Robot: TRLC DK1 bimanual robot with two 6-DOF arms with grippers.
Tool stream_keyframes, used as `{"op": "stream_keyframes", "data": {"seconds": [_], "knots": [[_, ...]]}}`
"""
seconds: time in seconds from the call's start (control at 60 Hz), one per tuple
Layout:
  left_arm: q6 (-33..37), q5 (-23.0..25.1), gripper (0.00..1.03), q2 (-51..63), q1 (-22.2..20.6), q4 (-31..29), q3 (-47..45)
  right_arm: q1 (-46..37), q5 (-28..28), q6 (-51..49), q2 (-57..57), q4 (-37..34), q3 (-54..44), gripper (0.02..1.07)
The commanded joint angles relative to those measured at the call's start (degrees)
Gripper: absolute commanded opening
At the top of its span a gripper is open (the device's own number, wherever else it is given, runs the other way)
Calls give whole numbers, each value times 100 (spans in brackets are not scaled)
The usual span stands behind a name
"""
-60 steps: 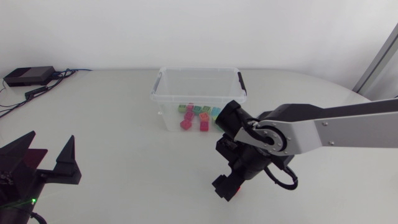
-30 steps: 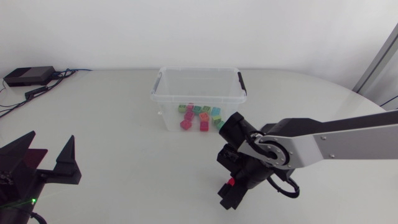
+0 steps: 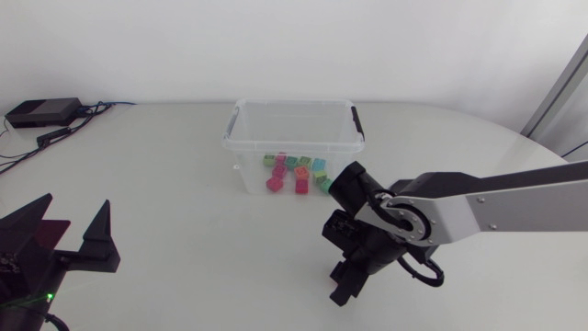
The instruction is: Pick up the duplo bricks and place them in the container
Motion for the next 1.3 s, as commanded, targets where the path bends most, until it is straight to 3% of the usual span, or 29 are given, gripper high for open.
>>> {"op": "stream_keyframes", "data": {"seconds": [0.0,0.25,0.4,0.533,0.65,0.933,1.183,1.25,1.283], "knots": [[8,50,99,-61,27,26,-128,-16,-19,-120,-237,-115,-94,38],[8,50,99,-61,27,26,-128,-121,-19,-146,-957,-889,425,37],[8,50,99,-61,27,26,-128,-288,-19,-111,-1511,-1926,1954,37],[8,50,99,-61,27,26,-128,-631,-27,-67,-1274,-2031,3176,37],[8,50,99,-61,27,26,-128,-903,-62,153,-817,-1390,3598,37],[8,50,99,-61,27,26,-128,-1132,-124,953,414,1133,3633,37],[8,50,99,-61,27,26,-128,-1167,-80,988,1504,1906,4011,39],[8,50,99,-61,27,26,-128,-1202,-36,962,1767,1898,4283,45],[8,50,99,-61,27,26,-128,-1220,-27,962,1873,1783,4450,57]]}}
